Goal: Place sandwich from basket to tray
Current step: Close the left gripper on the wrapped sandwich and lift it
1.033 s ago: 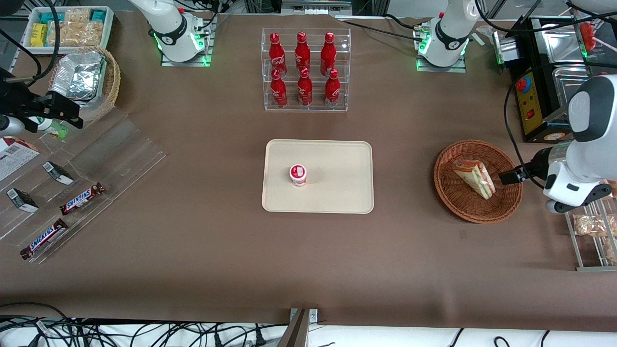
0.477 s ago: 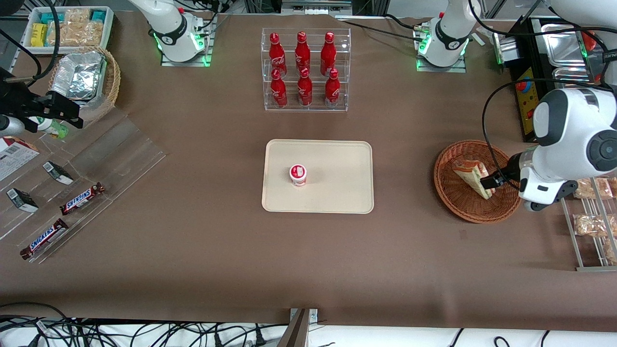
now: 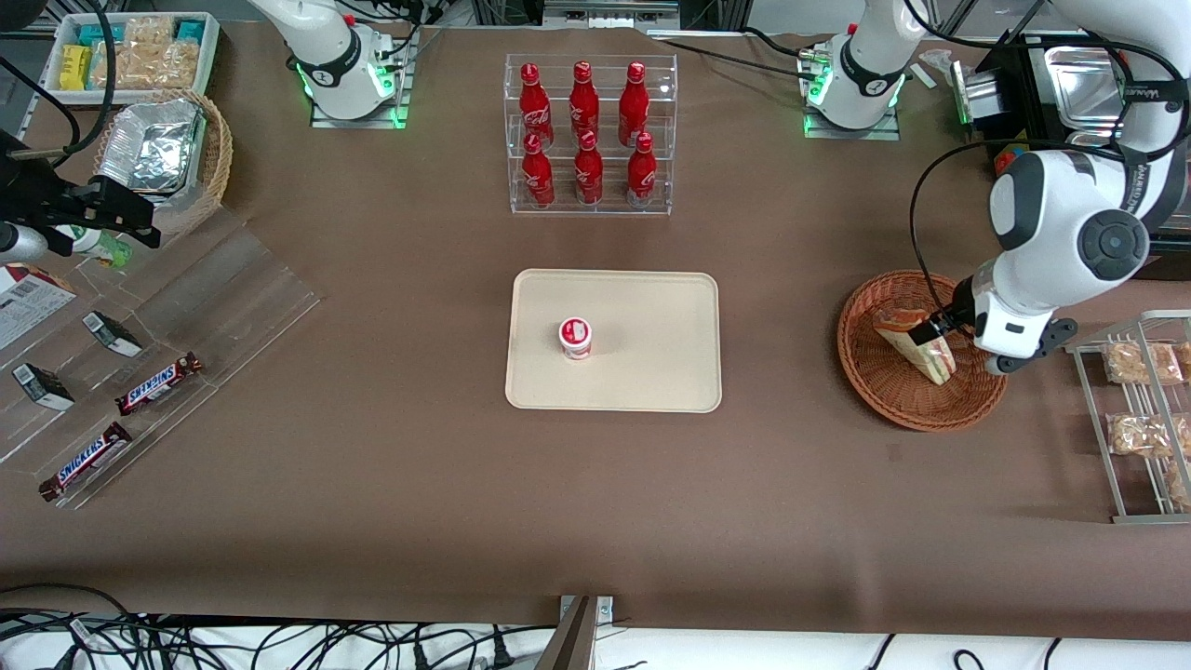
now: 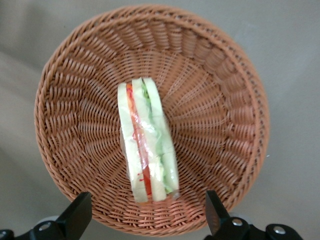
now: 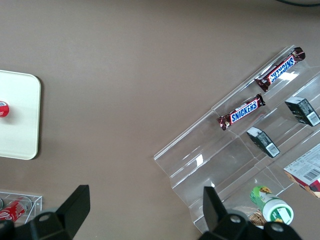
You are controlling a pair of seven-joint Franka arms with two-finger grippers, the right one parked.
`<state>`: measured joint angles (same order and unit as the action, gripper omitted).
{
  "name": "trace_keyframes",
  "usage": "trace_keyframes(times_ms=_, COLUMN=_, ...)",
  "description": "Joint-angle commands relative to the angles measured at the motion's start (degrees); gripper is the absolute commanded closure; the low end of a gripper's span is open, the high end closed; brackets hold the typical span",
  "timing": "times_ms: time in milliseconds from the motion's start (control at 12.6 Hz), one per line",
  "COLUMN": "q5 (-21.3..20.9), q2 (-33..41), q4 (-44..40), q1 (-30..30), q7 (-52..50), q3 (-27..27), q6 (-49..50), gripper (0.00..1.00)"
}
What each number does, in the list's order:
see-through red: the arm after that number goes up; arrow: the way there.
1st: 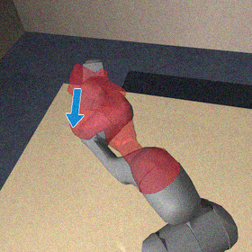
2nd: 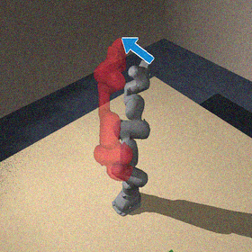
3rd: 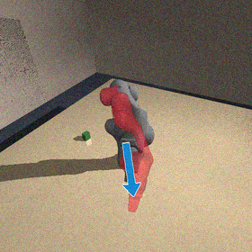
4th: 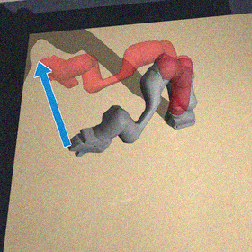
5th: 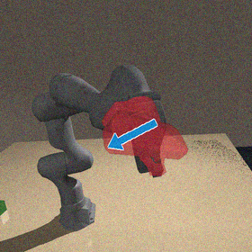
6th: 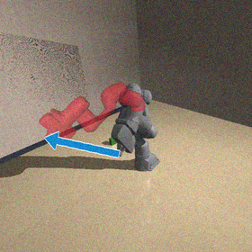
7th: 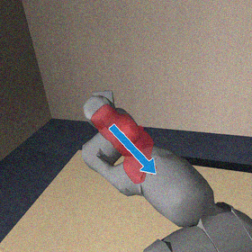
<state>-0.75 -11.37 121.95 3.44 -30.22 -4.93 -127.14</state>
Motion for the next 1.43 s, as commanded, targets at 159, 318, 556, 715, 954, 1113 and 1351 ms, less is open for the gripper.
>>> trace_keyframes(times_ms=159, q5=-4.78, q2=2.67, q4=6.36, q1=0.16, q7=-6.67, q3=0.36, q6=-6.52, gripper=0.0)
trace_keyframes(times_ms=318, q5=-5.14, q2=1.45, q4=6.98, q1=0.16, q7=-8.36, q3=0.62, q6=-9.26, gripper=0.0)
trace_keyframes(times_ms=556, q5=-5.14, q2=0.3, q4=6.98, q1=0.42, q7=-9.41, q3=0.71, q6=-10.49, gripper=0.0)
trace_keyframes(times_ms=715, q5=-6.36, q2=-0.14, q4=7.25, q1=0.95, q7=-9.42, q3=0.71, q6=-10.49, gripper=0.0)
trace_keyframes(times_ms=954, q5=-7.69, q2=-2.33, q4=7.33, q1=0.95, q7=-10.65, q3=0.71, q6=-13.55, gripper=0.0)
trace_keyframes(times_ms=1113, q5=-8.04, q2=-2.86, q4=7.51, q1=0.86, q7=-10.73, q3=0.62, q6=-13.83, gripper=0.0)
trace_keyframes(times_ms=1351, q5=-8.04, q2=-2.95, q4=7.51, q1=0.86, q7=-11.79, q3=0.62, q6=-13.84, gripper=0.24)
